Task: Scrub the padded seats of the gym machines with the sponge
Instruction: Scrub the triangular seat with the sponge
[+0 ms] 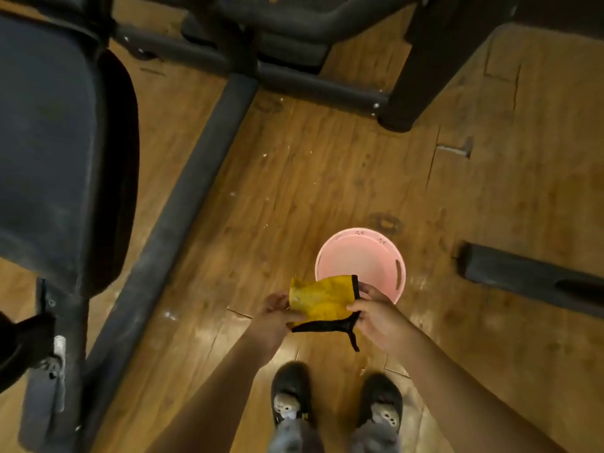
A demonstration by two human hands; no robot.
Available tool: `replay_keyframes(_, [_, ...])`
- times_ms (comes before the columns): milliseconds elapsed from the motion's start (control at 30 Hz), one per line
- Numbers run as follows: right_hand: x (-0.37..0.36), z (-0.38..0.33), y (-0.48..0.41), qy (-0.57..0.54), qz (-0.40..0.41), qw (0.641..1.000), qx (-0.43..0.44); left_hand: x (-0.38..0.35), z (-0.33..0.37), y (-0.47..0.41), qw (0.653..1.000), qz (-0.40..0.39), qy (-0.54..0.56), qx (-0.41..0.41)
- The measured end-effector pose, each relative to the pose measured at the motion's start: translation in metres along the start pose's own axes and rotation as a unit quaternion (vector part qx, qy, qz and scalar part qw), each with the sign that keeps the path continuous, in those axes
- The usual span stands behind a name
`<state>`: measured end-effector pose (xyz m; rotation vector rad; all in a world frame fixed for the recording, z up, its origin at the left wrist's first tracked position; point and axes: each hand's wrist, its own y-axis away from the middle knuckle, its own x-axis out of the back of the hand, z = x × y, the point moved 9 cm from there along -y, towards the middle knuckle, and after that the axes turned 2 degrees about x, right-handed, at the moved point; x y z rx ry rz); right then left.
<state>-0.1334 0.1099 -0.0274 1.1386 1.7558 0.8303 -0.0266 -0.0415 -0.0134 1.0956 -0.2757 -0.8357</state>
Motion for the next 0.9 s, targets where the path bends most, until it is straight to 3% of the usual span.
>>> replay_keyframes(133, [0.019,0.022,-0.055,-0.016,0.001,1.000,-0.008,0.008,-0.028,-0.053,0.999,0.006,0.025,0.019])
replay_keyframes(333, [0.026,0.016,-0.116,-0.051,0.019,0.998,0.015,0.006,-0.027,-0.124,0.998,0.047,0.031,-0.019])
replay_keyframes(567, [0.032,0.031,-0.172,-0.022,0.026,0.999,0.012,0.018,-0.031,-0.177,0.993,0.092,0.079,-0.016])
replay_keyframes(767, [0.034,0.058,-0.191,0.035,0.011,0.999,-0.016,0.007,-0.046,-0.193,0.997,0.072,-0.031,-0.006])
replay_keyframes(900, [0.034,0.051,-0.179,0.115,0.027,0.993,-0.027,0.022,-0.057,-0.188,0.987,0.125,-0.104,0.015])
